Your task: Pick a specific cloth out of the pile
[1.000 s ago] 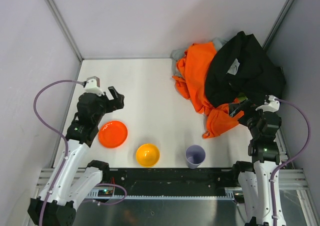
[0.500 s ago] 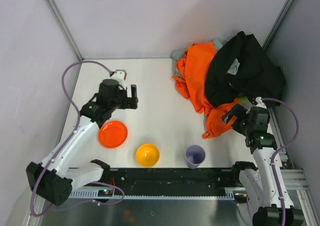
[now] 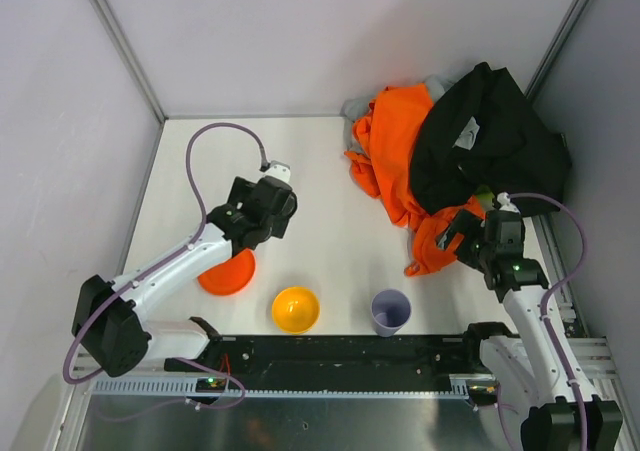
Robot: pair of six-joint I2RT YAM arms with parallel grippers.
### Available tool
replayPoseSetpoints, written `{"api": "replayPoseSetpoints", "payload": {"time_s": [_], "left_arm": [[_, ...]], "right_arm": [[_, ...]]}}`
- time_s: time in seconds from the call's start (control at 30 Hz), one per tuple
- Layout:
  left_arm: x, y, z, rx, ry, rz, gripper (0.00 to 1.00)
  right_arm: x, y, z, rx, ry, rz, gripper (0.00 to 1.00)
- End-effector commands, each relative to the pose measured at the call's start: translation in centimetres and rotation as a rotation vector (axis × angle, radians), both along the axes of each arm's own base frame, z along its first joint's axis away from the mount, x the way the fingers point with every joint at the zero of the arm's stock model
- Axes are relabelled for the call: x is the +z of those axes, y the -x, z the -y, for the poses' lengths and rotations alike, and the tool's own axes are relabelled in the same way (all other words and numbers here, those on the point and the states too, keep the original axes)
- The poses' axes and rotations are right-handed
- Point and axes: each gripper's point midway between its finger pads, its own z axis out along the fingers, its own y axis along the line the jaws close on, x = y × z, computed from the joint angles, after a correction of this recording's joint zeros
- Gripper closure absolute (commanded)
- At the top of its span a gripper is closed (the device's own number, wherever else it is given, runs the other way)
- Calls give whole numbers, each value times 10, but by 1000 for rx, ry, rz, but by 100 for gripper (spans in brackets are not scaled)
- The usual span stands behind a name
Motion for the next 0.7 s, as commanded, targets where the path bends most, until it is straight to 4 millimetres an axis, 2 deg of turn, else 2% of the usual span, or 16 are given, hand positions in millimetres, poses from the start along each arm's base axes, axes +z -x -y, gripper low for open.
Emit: {"api": "replayPoseSetpoints", "payload": {"time_s": [0.0,0.1,0.17,0.43,0.67], "left_arm": [[17,-2,-4,42,39,74,0],[16,2,17,-50,137,50,0],[20,3,23,-77,169,51,0],[33,11,29,-125,249,92,0],[39,11,26,-115,261,123,0]], "right_arm": [[13,-9,-2,-21,-17,13,1],[3,-9,-4,-26,-36,-27,1],[-4,-9,-5,-31,-44,-51,1],[-36,-7,-5,-74,-64,-141,1],[-62,-6,-8,-110,-114,-194,1]]}}
